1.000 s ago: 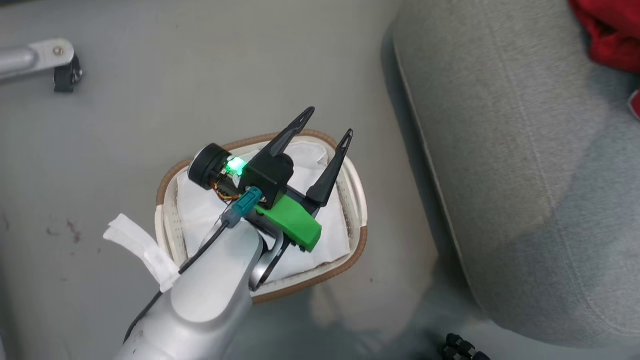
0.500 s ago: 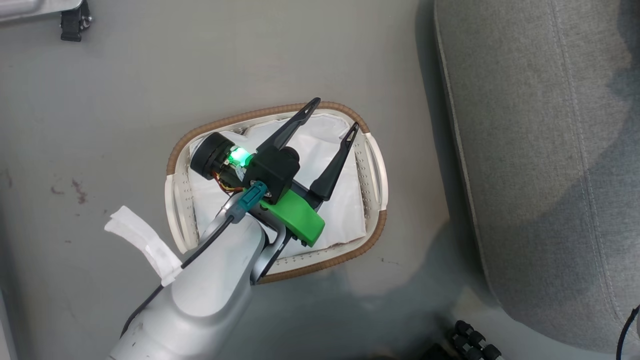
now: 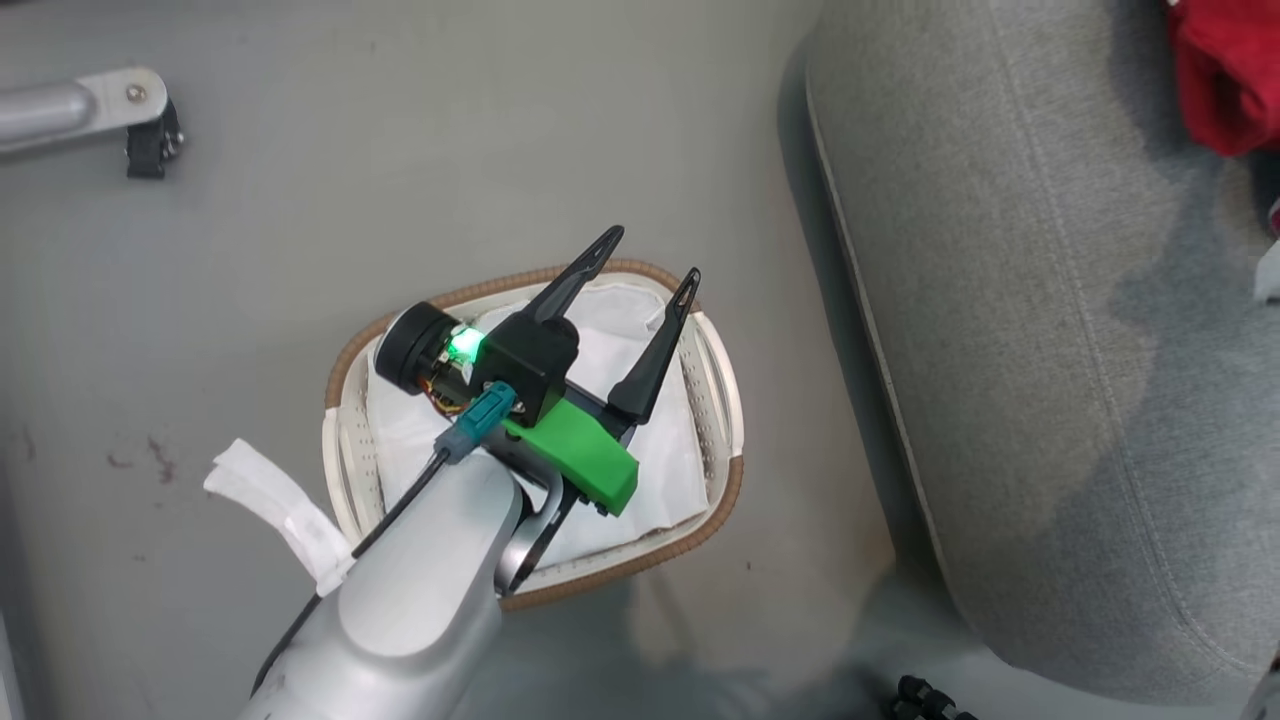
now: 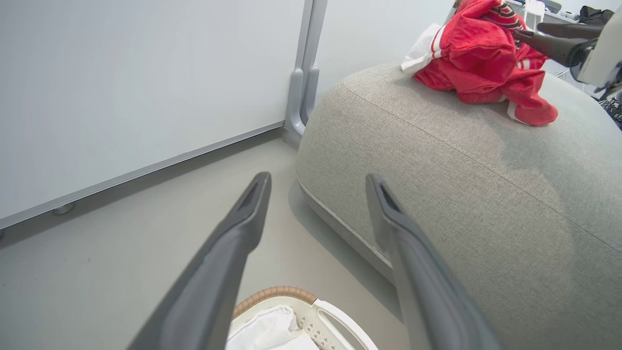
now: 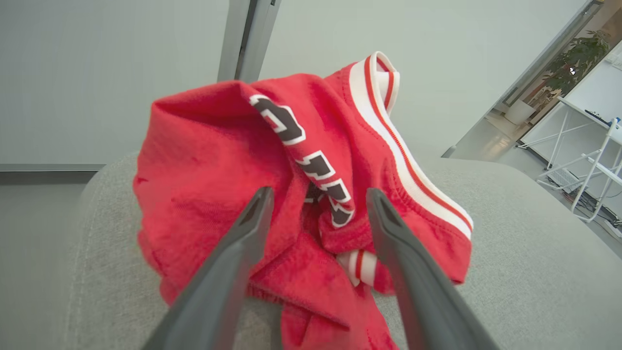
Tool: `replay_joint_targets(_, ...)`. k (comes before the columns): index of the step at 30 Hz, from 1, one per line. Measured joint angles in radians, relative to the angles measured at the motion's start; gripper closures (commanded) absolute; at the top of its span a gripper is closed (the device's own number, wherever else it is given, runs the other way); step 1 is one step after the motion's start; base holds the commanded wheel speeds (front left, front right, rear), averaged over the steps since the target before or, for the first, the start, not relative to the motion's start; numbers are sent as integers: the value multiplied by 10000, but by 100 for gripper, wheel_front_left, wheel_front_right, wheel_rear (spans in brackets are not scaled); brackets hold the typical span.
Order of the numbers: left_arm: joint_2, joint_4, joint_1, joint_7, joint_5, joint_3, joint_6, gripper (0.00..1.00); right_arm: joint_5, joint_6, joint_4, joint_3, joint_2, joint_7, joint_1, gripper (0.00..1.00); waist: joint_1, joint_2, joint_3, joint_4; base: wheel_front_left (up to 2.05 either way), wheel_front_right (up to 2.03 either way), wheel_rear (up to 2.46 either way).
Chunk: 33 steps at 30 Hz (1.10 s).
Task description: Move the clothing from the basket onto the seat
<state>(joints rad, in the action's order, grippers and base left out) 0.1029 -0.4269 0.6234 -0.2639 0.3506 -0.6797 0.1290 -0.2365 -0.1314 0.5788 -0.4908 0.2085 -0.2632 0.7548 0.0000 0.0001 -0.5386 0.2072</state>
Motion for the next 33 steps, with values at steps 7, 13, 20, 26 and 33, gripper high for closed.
replay_joint_targets(7, -92, 81, -565, 0, 100, 435, 0, 0, 276, 0, -286, 617, 117, 0, -521, 0, 0, 0, 791, 16, 0, 0, 0)
replay_joint_targets(13, -324, 353, -1116, 0, 123, 1235, 0, 0, 550, 0, -430, 1279, 307, 0, -532, 0, -1, 0, 1627, -186, 0, 0, 0)
replay_joint_targets(20, -483, 466, -1996, 0, -6, 2451, -33, 0, 790, 0, -372, 2128, 82, 0, -633, 0, -1, 0, 2595, -677, 0, 0, 0)
replay_joint_targets(26, -514, 483, -2806, -2, -209, 3601, -349, 0, 1158, 0, -324, 3085, -631, 0, -1069, 0, -1, 0, 3316, -1234, 0, 0, 0)
replay_joint_targets(33, -516, 568, -3821, -2, -259, 4788, -535, 0, 1870, 0, -623, 3682, -1262, 0, -2132, 0, -1, 0, 3985, -1933, 0, 0, 0)
